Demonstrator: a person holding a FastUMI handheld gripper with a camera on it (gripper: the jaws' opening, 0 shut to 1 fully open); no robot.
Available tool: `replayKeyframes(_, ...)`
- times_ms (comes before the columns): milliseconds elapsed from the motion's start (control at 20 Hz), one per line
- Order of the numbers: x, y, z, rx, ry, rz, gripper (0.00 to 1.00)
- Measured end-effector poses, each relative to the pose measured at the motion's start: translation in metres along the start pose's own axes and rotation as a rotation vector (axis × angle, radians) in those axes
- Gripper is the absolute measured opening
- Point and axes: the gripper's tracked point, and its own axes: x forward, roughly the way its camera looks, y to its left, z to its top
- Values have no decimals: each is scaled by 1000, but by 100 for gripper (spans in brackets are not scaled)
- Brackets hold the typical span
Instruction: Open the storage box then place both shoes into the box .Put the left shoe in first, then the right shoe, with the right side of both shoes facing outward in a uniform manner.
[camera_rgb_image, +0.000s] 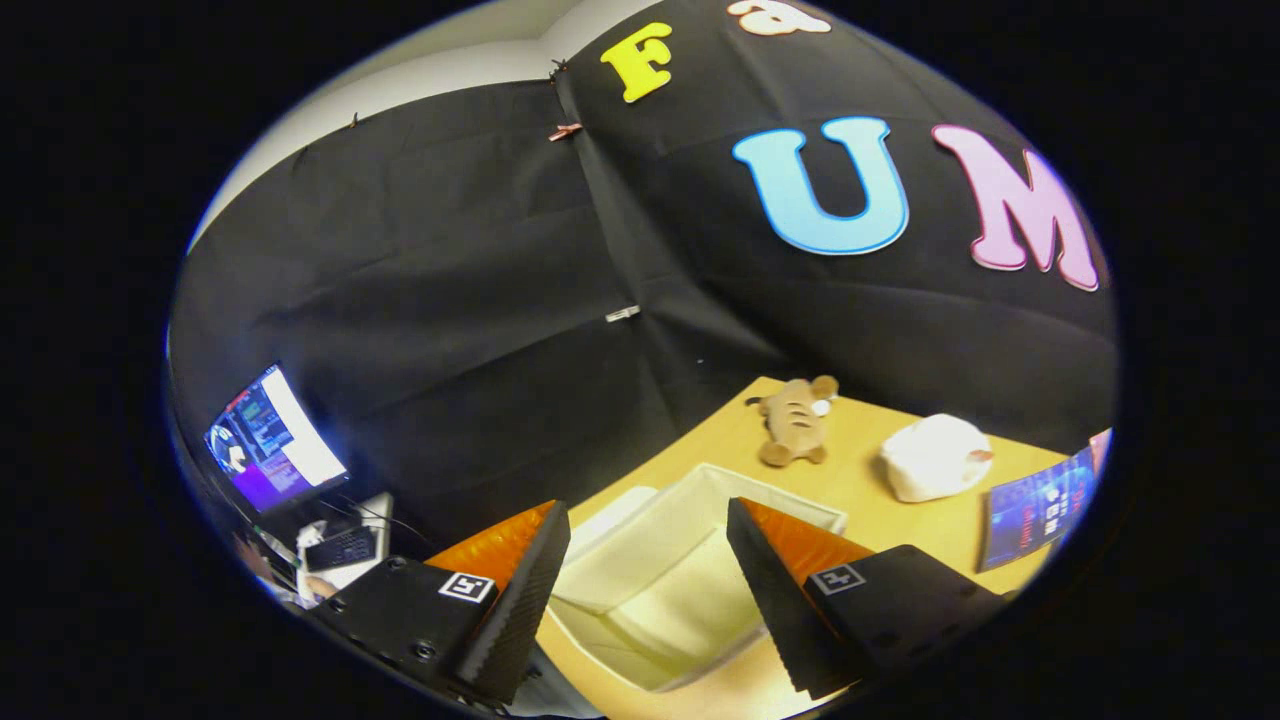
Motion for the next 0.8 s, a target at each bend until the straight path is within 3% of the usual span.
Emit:
replayKeyframes(300, -73, -78, -48, -64, 58, -231, 98)
replayKeyframes(650, -152, -187, -153, 40, 161, -566, 98)
replayKeyframes(800, -174, -220, -200, 95, 235, -657, 98)
